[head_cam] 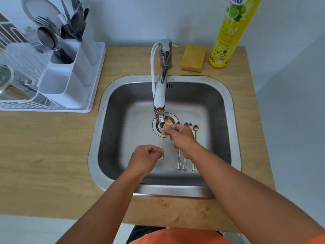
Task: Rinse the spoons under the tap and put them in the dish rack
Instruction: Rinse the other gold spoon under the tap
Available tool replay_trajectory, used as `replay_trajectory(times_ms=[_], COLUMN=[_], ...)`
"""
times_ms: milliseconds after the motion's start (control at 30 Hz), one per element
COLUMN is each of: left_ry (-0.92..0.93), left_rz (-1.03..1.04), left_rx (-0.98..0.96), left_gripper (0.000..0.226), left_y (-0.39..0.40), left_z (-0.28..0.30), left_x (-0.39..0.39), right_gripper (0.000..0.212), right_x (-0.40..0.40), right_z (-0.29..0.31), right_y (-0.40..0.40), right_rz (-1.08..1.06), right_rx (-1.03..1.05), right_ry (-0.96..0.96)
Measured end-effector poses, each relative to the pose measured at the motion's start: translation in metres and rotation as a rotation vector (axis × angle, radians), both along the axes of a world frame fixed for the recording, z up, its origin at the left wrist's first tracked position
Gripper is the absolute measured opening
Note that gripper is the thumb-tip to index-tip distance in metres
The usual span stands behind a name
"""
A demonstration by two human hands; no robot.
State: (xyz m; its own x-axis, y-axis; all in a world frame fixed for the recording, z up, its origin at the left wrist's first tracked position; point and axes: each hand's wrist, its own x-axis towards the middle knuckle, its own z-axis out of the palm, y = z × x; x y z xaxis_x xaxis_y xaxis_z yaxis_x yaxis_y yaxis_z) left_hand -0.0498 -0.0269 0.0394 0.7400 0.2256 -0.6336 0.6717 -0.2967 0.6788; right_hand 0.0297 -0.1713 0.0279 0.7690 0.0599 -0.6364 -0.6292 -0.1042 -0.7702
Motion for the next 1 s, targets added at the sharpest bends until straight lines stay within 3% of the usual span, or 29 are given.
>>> replay_trajectory(times_ms=[433,567,667,833,1000], left_ry=[0.004,0.003,0.035,0.097,0.117], left_rz=[0.069,-0.002,-0.088,-0.156,-0.204], left_rx=[-0.042,-0.036,-0.01,0.041,0.109], left_gripper=[0.013,0.014,0.015,0.015,0.021], left_y=[-0.01,-0.009,-0.006,0.008,0.015], left_z=[-0.012,-0.012,-0.014,-0.024,-0.03], left_x=[-0.004,-0.003,0.002,0.001,-0.001], right_gripper=[0.009,0.013,0.017,0.021,0.026], right_x=[-0.026,-0.029,-0.026,-0.016,-0.015], right_z=[-0.016,-0.017,-0.016,-0.017,-0.022], right_y=[0.0,-0.005,-0.017,-0.052,-0.072], right_rz=[0.064,0.077,0.072,0.099,0.111], right_rx=[-0.031,-0.092,-0.205,-0.599,-0.83], right_ry=[-0.042,-0.062,-0.09,-0.132,-0.061])
